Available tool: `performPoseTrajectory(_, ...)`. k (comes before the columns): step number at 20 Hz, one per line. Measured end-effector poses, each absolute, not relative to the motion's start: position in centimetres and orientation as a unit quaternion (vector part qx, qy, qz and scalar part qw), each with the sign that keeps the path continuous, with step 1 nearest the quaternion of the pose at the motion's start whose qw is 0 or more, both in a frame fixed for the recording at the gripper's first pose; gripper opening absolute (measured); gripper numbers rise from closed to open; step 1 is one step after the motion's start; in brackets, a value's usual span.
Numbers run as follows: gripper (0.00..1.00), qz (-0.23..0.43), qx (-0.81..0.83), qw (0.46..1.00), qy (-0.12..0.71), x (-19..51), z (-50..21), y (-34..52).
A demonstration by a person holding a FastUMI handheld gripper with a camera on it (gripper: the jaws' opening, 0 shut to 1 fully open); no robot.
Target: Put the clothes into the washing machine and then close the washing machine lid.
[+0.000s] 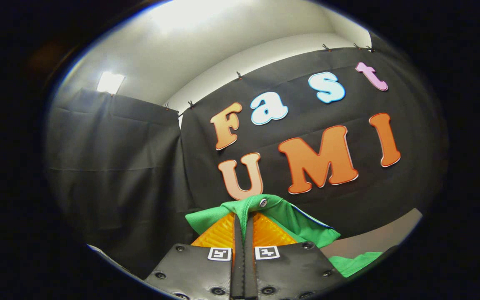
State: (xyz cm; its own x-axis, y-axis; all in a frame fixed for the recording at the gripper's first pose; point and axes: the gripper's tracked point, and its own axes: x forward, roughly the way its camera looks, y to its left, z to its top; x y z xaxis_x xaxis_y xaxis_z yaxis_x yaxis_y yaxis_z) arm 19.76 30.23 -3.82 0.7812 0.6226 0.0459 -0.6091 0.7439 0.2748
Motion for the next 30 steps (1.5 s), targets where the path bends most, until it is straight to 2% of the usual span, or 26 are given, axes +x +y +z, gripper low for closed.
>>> performPoseTrajectory(6, 0.07, 0.369, 0.141, 0.918, 0.027, 21.4, -4.1, 39.1)
performPoseTrajectory(11, 0.07, 0.380, 0.135, 0.915, 0.033, 23.3, -5.0, 43.2)
performPoseTrajectory(21, 0.07, 0.319, 0.087, 0.944, 0.026, 26.7, -12.5, 44.7)
performPoseTrajectory(30, 0.07, 0.308, 0.070, 0.947, 0.059, 27.6, -16.6, 46.6)
